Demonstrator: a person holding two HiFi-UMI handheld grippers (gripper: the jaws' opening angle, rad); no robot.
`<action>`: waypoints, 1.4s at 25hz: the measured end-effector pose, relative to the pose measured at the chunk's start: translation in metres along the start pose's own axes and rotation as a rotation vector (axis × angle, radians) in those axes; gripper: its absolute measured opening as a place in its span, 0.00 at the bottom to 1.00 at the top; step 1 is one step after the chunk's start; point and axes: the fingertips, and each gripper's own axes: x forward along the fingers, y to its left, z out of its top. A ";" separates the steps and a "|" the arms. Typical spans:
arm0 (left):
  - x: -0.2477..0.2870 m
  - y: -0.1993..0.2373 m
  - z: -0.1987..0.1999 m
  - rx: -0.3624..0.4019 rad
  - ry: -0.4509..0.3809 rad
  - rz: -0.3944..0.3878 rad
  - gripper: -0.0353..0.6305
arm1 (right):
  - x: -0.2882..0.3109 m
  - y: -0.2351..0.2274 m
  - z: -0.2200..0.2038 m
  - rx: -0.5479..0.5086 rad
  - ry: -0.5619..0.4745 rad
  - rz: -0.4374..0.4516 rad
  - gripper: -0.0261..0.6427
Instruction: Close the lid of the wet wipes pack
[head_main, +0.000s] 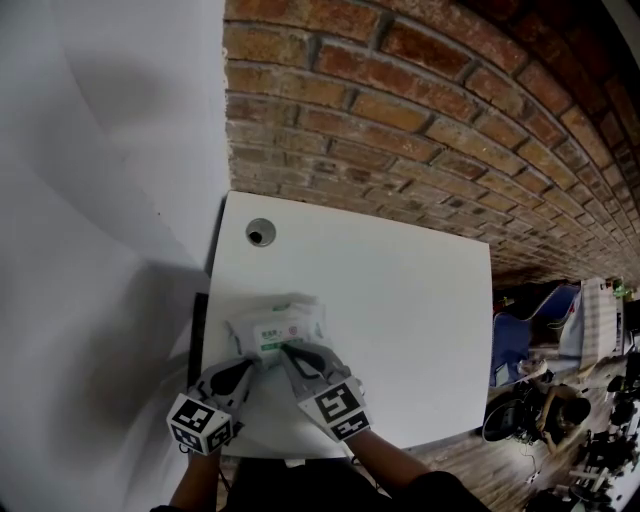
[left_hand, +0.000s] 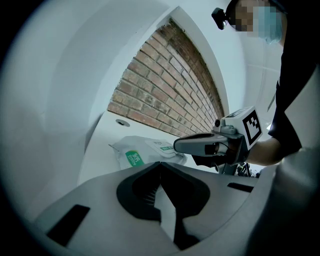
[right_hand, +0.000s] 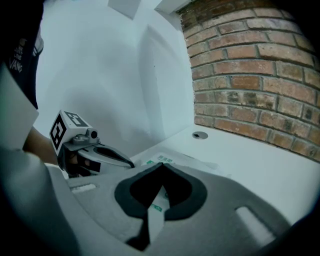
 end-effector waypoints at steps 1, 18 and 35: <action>0.000 0.000 0.000 0.000 0.001 -0.002 0.05 | 0.000 0.000 -0.001 -0.003 0.003 0.000 0.04; 0.005 -0.001 0.002 0.009 0.009 -0.011 0.05 | 0.013 -0.001 -0.013 -0.020 0.082 0.014 0.04; 0.008 -0.002 0.003 -0.004 0.009 0.009 0.05 | 0.015 -0.002 -0.015 -0.007 0.107 0.042 0.04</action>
